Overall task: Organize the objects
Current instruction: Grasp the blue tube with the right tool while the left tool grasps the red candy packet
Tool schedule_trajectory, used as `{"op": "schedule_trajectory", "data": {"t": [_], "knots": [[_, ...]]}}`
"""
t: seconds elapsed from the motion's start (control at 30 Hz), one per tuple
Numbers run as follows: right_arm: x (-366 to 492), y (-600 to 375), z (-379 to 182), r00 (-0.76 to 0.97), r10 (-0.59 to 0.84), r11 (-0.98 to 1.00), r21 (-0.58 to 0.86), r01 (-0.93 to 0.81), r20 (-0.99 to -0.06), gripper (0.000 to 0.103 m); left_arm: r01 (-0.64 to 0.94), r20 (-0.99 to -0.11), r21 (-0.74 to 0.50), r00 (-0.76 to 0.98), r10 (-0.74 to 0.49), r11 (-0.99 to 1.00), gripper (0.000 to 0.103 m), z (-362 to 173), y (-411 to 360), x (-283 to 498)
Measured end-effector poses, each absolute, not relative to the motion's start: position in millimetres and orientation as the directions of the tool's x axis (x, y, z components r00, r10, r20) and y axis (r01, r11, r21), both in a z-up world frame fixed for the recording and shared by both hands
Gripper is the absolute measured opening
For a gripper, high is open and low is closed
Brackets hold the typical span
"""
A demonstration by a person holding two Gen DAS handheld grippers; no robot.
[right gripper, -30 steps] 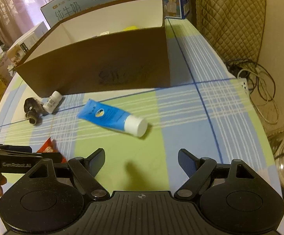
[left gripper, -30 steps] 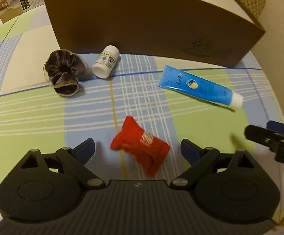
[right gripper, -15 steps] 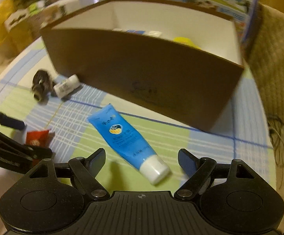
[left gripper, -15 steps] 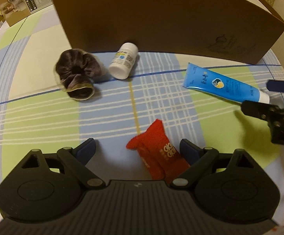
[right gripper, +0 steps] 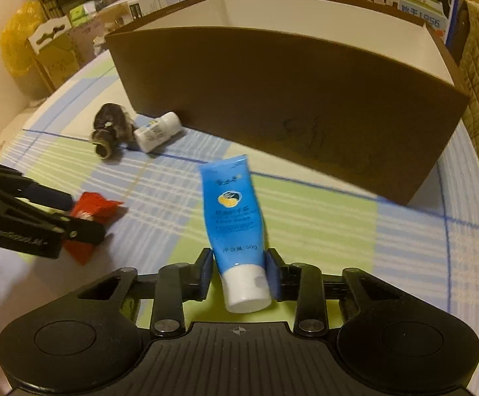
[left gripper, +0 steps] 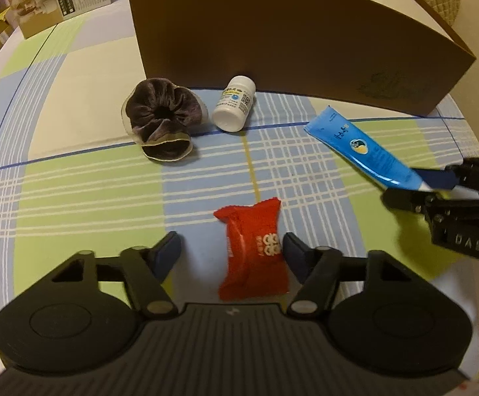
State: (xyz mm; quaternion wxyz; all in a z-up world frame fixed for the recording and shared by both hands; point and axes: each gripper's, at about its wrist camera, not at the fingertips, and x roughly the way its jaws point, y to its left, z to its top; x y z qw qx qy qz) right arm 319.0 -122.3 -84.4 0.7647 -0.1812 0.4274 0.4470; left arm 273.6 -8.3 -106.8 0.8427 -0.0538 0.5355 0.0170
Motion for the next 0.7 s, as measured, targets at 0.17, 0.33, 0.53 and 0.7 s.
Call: {"op": "schedule_trajectory", "data": {"t": [0.17,0.33,0.53,0.7], "knots": [[303.3,-124.2,-83.6,0.234,0.534,0.548,0.122,-0.827,-0.813,0.03,-0.043,-0.897,-0.086,0.437,-0.059,0.995,0.029,-105.5,-9.7,268.2],[299.8,-123.3,-83.8,0.245,0.532,0.573,0.132,-0.809,-0.811,0.034,-0.03,-0.895,-0.084,0.442,-0.062,0.996,0.027,-105.8,-10.5,263.8],[305.6,-110.7,-85.8,0.276,0.516,0.594,0.107,-0.797,-0.811,0.036,-0.045,-0.897,-0.082,0.439,-0.054,0.996,0.027,-105.6,-8.3,261.6],[305.7,-99.8,-87.3,0.305,0.503,0.601,0.073,-0.796,-0.809,0.036,-0.054,-0.896,-0.08,0.441,-0.048,0.995,0.028,-105.6,-7.8,259.7]]}}
